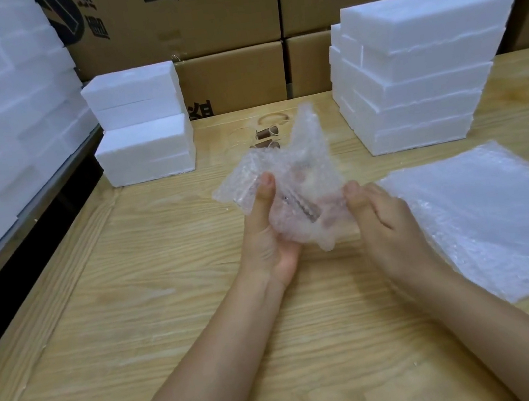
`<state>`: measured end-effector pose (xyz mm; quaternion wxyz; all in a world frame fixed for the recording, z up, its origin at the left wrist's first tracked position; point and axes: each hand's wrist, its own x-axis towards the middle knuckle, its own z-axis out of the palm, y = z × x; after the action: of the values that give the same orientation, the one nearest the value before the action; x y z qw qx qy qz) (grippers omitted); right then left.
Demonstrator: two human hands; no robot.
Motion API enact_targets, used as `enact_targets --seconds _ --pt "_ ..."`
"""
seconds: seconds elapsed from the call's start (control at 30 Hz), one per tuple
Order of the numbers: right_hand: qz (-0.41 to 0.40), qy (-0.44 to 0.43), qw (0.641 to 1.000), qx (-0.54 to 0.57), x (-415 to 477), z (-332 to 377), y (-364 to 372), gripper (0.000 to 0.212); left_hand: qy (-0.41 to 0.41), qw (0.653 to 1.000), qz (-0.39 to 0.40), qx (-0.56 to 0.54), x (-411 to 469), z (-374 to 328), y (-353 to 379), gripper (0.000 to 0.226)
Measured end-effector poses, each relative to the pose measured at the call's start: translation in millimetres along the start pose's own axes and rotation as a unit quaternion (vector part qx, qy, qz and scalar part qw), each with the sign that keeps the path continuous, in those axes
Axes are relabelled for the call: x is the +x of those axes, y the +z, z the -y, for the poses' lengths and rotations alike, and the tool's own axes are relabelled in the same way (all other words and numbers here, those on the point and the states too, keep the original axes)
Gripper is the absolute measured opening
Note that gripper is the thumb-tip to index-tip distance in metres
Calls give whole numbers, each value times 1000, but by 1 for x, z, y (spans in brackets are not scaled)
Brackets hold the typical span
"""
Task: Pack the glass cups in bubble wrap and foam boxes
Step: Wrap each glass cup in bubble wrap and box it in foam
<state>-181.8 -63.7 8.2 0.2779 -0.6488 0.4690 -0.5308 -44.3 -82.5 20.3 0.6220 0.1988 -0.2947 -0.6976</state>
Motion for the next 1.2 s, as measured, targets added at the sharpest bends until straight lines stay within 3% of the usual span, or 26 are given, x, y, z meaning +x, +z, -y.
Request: enact_targets --seconds 0.07,0.13,0.27,0.33,0.43,0.47,0.53,0.6,0.63,0.67,0.73,0.8,0.87,0.97,1.13,1.2 --pt "-1 -31 999 -15 3 1 -8 53 -3 1000 7 -9 1 -2 -3 83" --pt "2 -46 999 -21 7 2 -14 43 -12 1000 11 -13 1 -3 -5 78" --pt "-76 -41 996 30 16 0 -26 20 -31 999 -30 0 1 -3 -2 117" --pt "-130 -50 986 87 19 2 -30 10 -42 998 -46 -5 1 1 -2 115" --pt "-174 -52 976 117 21 4 -34 15 -55 998 -28 -15 0 4 -2 119" --pt "-180 -28 974 136 21 3 -35 27 -59 998 -23 -25 1 4 -2 119" --pt "-162 51 962 215 20 0 -32 77 -57 997 -18 -52 1 4 -4 119" --pt "-77 113 939 316 18 0 -24 124 -54 995 -8 -78 2 4 -5 118" --pt "-18 116 927 357 16 0 -17 129 -52 995 -1 -83 2 4 -4 117" --pt "28 115 916 384 12 1 -9 122 -50 995 8 -83 1 5 -4 115" --pt "52 123 901 414 6 4 4 88 -52 996 23 -74 -1 8 -3 106" --pt "-13 144 893 426 6 5 9 44 -59 996 33 -59 -2 10 -4 96" --pt "-72 158 888 426 10 4 5 19 -62 997 41 -33 -3 12 -3 97" --pt "-111 164 890 412 17 3 -8 5 -80 996 50 1 -3 13 -4 98" --pt "-142 166 889 402 23 3 -20 2 -138 982 36 124 -2 8 -12 108" --pt "-139 154 897 389 24 4 -23 4 -144 972 29 182 0 1 -14 93"
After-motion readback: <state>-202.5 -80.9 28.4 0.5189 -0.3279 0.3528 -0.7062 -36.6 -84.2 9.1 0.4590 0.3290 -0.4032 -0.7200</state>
